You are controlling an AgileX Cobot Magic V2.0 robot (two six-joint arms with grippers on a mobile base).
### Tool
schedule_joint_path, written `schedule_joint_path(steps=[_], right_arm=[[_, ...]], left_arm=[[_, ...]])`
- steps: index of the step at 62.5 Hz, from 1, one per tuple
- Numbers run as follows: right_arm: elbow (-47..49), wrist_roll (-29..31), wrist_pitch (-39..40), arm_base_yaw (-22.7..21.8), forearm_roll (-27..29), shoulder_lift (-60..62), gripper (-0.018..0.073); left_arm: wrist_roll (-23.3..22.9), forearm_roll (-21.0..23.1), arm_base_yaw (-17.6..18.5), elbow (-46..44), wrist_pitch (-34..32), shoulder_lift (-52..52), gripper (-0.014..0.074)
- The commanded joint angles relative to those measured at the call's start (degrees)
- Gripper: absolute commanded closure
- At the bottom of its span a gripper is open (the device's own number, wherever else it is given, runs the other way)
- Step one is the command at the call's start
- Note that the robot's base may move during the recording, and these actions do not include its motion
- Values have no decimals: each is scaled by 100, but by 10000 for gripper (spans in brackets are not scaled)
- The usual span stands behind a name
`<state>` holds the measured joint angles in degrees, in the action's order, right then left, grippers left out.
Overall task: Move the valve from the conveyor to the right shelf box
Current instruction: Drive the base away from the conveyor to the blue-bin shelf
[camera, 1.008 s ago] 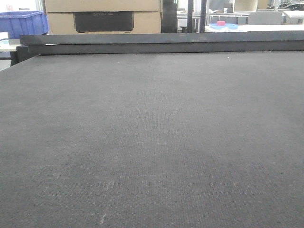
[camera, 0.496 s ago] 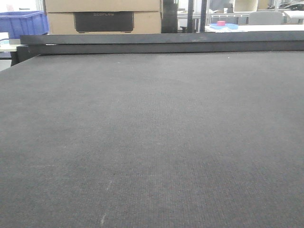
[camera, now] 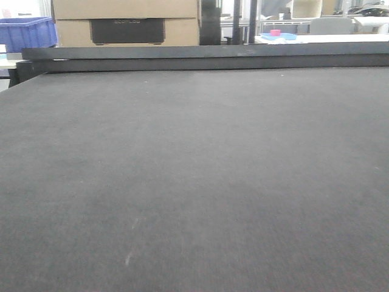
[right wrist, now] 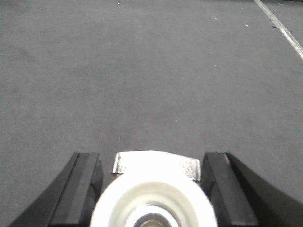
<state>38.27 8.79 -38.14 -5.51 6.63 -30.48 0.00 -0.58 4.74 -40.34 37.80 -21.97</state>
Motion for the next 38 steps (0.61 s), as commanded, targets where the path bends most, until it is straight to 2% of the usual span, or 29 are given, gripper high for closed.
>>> schedule_joint_path(steps=[1,38], right_arm=[[44,34,443,7,-20,42,721],[44,34,454,7,-20,42,721]], left_arm=[[0,5,-11,-38,-322,48,707],[0,5,-11,-38,-322,70,707]])
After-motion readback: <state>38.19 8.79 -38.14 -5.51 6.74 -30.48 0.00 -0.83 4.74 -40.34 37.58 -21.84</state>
